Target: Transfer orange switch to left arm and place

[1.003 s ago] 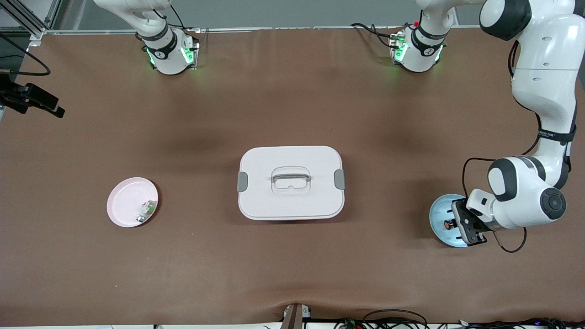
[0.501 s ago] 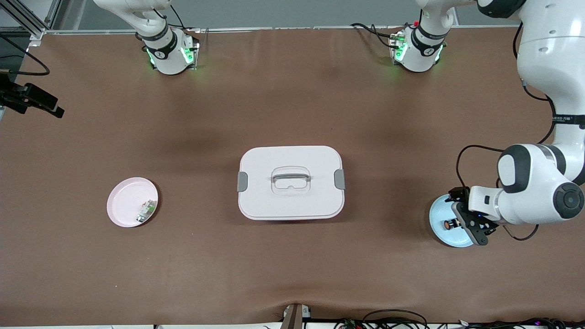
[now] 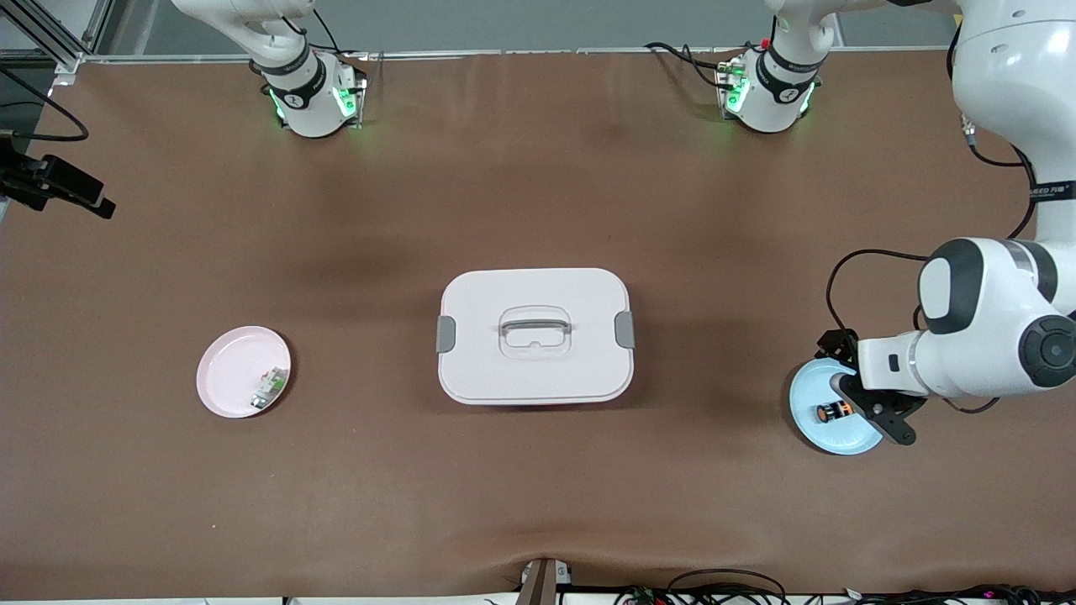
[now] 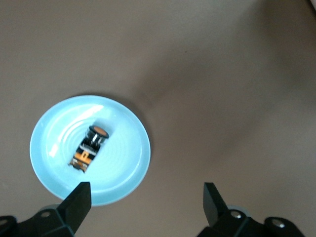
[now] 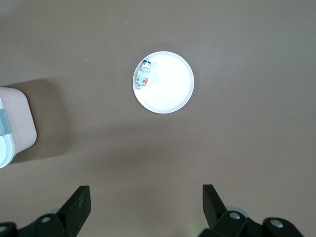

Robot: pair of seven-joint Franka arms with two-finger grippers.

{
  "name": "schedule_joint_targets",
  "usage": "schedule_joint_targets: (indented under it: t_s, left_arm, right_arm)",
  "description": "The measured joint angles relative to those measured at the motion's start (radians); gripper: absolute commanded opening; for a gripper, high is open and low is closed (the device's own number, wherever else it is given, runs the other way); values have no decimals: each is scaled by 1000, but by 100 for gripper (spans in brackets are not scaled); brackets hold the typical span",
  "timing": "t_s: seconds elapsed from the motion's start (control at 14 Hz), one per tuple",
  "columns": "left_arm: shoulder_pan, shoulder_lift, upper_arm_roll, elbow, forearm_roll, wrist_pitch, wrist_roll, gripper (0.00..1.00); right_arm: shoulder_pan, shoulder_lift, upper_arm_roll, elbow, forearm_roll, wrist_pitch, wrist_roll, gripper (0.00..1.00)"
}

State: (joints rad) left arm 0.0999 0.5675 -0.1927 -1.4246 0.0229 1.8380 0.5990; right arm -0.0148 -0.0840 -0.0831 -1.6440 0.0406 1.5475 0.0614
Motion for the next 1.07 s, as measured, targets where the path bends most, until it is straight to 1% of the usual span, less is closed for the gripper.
schedule_joint_targets:
  t_s: [0.29,0.64,0.86,1.07]
  left_arm:
    - [-44,-74,-3,1,1,-90,-327,100]
    - [-46,-183,-5,2,2,-166,-630,100]
    - [-42,-237,-3,2,4,-187,-682,100]
    - [-22,-254,18,19,61,-187,-682,100]
  right_arm:
    - [-2,3,-9,23,-1,2,0,100]
    - [-3,21,-12,40,-2,7,0,100]
    - [-3,36,-12,59,-2,7,0,100]
    - [-4,42,-13,65,-2,7,0,100]
